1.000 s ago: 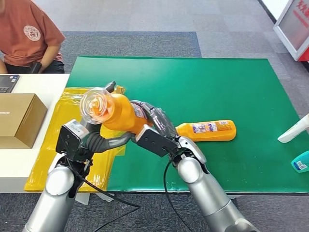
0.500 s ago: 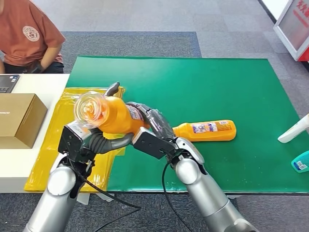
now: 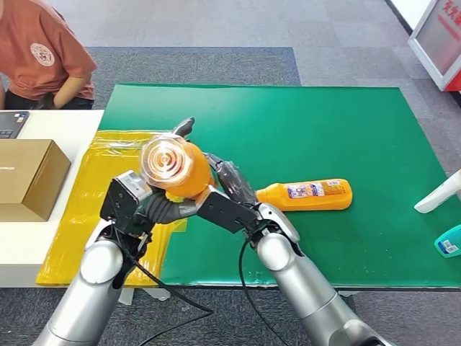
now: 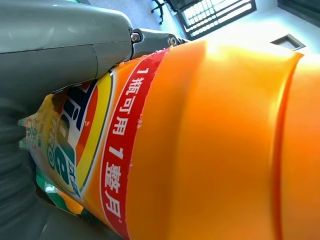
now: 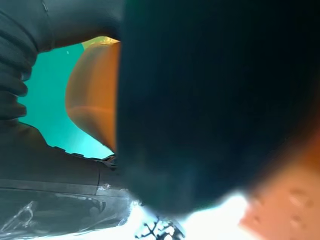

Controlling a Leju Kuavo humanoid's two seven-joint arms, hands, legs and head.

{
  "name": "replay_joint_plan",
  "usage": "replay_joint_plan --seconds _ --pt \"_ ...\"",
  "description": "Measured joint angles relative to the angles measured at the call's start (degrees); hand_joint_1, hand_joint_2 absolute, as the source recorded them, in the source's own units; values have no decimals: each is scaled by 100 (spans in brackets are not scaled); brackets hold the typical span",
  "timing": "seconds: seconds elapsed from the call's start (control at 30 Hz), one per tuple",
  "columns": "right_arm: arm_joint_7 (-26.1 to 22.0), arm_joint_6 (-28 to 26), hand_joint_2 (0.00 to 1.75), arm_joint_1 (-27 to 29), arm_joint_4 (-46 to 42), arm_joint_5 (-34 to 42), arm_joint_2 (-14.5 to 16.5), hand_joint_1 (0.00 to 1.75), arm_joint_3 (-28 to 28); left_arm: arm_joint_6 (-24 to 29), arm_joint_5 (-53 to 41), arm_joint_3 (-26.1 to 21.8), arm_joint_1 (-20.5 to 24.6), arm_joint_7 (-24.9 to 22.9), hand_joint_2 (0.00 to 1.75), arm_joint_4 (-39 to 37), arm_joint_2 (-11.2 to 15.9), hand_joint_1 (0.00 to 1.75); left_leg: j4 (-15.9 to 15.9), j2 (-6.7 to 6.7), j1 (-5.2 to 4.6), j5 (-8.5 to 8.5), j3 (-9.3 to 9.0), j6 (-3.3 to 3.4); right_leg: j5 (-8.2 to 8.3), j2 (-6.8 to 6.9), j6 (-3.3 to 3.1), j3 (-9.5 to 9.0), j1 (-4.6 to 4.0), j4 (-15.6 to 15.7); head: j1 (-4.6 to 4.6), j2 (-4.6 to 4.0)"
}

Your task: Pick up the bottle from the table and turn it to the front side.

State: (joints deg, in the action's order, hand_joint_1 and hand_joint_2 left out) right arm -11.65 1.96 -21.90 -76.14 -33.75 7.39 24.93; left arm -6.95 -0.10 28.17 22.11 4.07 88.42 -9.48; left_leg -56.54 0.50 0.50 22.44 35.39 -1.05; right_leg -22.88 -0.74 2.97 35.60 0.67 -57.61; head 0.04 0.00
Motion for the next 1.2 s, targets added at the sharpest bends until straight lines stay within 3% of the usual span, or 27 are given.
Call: replay_joint_plan --seconds 0.1,0.7,0.73,0.87,1.2 --pt "-28 -18 175 -32 45 -38 3 175 48 0 17 8 36 0 175 -32 7 173 0 0 0 0 0 0 0 0 0 0 0 0 1 0" --pt "-2 -31 175 -44 298 73 4 175 140 23 19 25 84 0 175 -222 63 175 0 0 0 0 0 0 0 0 0 0 0 0 1 0" --pt "0 -36 175 -46 312 79 4 168 142 29 22 25 84 0 175 -232 63 175 0 0 0 0 1 0 0 0 0 0 0 0 1 0" --pt "51 -73 175 -63 359 97 4 2 161 81 58 23 83 0 175 -263 72 175 0 0 0 0 1 0 0 0 0 0 0 0 1 0" --pt "308 -226 175 -90 512 144 14 0 181 457 -89 -55 68 41 175 -281 215 175 0 1 0 0 1 0 0 1 0 0 0 -1 1 0"
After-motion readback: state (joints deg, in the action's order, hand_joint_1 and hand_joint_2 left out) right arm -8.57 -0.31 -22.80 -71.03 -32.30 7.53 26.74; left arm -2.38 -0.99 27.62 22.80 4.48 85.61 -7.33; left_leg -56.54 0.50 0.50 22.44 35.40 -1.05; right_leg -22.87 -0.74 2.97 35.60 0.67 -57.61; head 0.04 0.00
